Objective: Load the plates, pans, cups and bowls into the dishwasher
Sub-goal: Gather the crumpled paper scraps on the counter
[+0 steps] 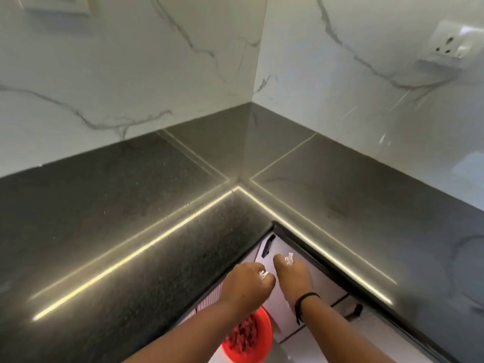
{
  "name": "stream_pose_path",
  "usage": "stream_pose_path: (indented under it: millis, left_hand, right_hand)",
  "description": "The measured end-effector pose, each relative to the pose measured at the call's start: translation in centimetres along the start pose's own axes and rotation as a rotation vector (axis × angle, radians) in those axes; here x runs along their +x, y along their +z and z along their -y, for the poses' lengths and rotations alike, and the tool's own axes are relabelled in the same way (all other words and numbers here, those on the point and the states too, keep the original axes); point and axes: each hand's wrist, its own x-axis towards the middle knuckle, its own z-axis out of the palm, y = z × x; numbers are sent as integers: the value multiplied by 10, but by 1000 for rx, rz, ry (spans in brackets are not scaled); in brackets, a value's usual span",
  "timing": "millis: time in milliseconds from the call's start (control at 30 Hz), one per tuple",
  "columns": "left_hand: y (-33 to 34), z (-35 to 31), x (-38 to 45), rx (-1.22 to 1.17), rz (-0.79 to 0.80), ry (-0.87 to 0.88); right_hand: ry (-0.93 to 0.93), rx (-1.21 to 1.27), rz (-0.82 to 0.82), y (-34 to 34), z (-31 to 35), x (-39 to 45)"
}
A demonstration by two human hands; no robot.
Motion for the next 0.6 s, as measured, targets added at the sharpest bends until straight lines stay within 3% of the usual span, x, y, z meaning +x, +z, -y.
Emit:
stream_pose_path:
  millis: [167,333,433,600]
  left_hand:
    - [69,35,-22,-394,111,-356]
    - [143,109,-27,-617,174,-860]
    - [173,156,-25,-630,171,-996]
    - [222,227,-8,-640,122,-1147]
  right_hand:
    - [535,351,96,28,-81,2]
    - [835,499,125,62,-181,13]
    - [963,458,161,81,-231,23]
    - [1024,537,159,116,-296,58]
